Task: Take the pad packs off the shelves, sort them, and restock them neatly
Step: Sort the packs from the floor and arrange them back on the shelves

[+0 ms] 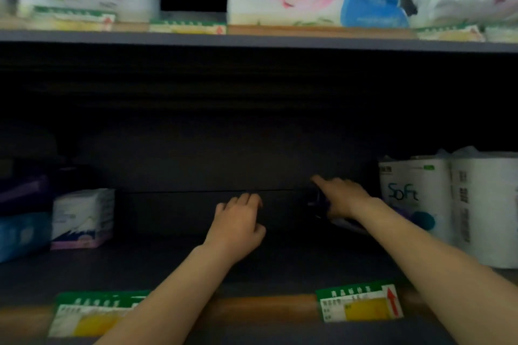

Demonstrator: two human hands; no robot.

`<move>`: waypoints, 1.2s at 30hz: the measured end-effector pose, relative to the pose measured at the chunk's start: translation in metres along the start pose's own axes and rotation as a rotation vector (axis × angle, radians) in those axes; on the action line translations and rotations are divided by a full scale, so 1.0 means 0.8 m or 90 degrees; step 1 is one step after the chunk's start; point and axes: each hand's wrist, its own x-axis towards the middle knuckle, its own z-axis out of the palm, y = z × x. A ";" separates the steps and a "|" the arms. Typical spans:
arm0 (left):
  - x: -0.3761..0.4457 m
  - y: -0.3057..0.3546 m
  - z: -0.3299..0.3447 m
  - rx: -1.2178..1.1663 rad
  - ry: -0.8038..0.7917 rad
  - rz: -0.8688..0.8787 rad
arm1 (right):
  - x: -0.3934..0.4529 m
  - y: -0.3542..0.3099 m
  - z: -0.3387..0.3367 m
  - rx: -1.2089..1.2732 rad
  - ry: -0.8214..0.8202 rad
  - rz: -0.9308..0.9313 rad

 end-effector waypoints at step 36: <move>-0.527 -0.246 -0.098 -0.467 -0.614 -0.386 | -0.341 -0.475 0.116 0.325 -0.357 -0.366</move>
